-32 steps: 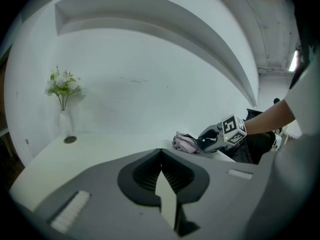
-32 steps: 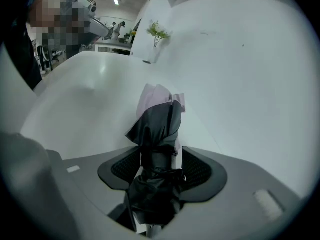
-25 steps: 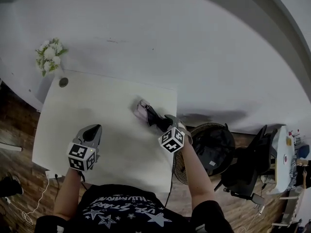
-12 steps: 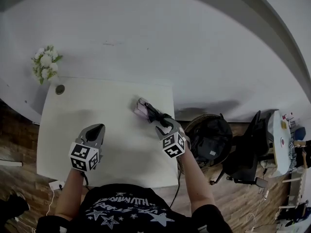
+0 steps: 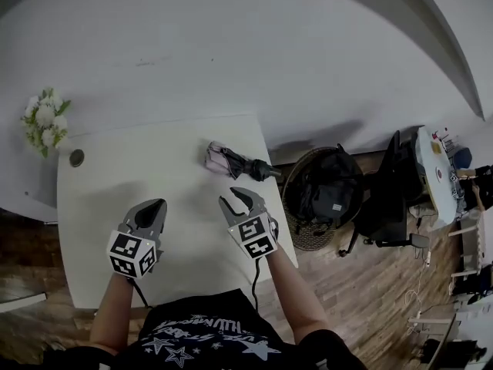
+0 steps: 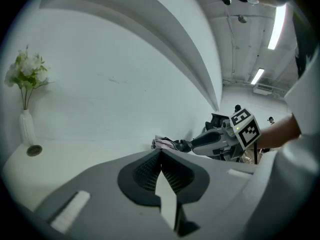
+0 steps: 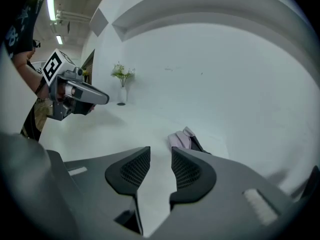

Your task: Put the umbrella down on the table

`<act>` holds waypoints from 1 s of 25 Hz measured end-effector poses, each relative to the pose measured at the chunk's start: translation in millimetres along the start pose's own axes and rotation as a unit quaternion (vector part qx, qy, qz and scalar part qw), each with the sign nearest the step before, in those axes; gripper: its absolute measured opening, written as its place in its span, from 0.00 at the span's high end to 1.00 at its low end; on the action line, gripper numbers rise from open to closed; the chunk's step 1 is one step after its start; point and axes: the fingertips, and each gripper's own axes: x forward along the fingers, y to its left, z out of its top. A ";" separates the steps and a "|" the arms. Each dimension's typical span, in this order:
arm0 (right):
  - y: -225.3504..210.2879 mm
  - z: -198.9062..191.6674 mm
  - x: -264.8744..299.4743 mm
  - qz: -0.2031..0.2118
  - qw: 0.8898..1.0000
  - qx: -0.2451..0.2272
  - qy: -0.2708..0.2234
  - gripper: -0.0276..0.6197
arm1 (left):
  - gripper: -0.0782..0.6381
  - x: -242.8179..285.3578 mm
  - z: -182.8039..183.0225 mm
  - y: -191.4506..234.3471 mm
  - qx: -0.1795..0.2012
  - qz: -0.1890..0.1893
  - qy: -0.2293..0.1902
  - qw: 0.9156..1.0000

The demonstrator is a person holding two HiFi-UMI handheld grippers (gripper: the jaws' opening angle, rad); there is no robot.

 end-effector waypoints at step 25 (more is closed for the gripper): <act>81.2 -18.4 -129.8 -0.099 0.973 0.181 -0.102 0.94 | 0.89 -88.4 -30.6 -79.9 0.019 -0.070 -0.007 0.997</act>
